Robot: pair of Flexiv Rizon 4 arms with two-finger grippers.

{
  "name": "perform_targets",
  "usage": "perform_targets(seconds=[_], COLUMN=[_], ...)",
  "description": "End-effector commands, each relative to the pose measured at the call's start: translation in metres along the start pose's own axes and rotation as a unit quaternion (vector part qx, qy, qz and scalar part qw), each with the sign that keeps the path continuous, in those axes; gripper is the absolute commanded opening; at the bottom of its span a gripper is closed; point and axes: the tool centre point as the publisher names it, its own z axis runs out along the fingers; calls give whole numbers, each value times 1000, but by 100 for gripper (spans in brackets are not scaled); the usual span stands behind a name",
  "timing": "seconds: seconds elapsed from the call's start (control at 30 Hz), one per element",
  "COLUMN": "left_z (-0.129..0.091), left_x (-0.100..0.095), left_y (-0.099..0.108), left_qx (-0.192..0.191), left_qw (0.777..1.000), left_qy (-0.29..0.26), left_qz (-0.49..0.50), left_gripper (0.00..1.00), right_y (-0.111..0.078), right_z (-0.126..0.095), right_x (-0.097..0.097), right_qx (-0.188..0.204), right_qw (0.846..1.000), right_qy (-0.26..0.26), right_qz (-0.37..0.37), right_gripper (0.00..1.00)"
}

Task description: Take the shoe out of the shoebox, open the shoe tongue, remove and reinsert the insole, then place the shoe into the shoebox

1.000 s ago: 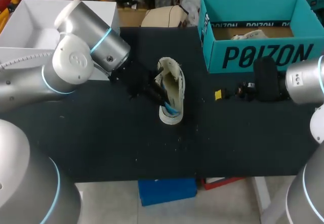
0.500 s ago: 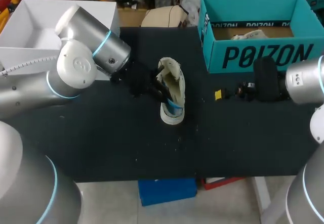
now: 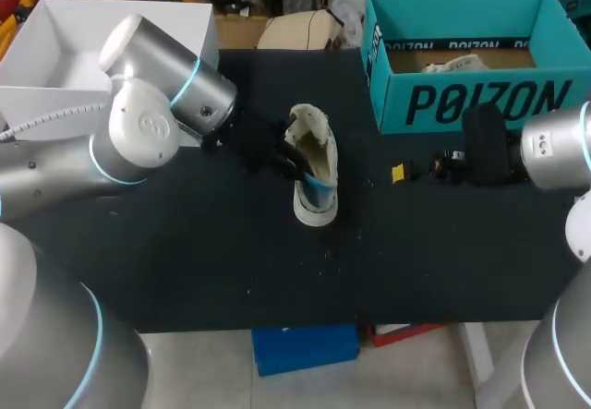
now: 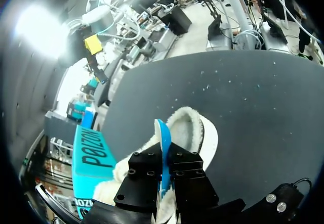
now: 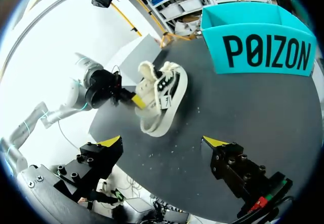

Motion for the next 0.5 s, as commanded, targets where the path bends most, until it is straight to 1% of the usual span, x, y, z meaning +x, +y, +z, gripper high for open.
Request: perform_targets(seconds=[0.03, 0.27, 0.37, 0.5], left_z=[5, 10, 17, 28], left_x=[-1, -2, 2, 12], left_y=[6, 7, 3, -3], left_qx=[-13, -16, -5, 15], left_qw=[1000, 999, 999, 996], left_qy=[11, 20, 41, 75], left_qz=[-10, -24, -28, -34], left_gripper=[0, 0, 0, 0], right_y=[0, 0, 0, 0], right_z=[0, 0, 0, 0], right_x=[0, 0, 0, 0], right_qx=[1, 1, 1, 1], right_qw=[1000, 1000, 1000, 1000], right_qy=[0, 0, 0, 0], right_qz=[0, 0, 0, 0], right_gripper=[100, 100, 100, 100])
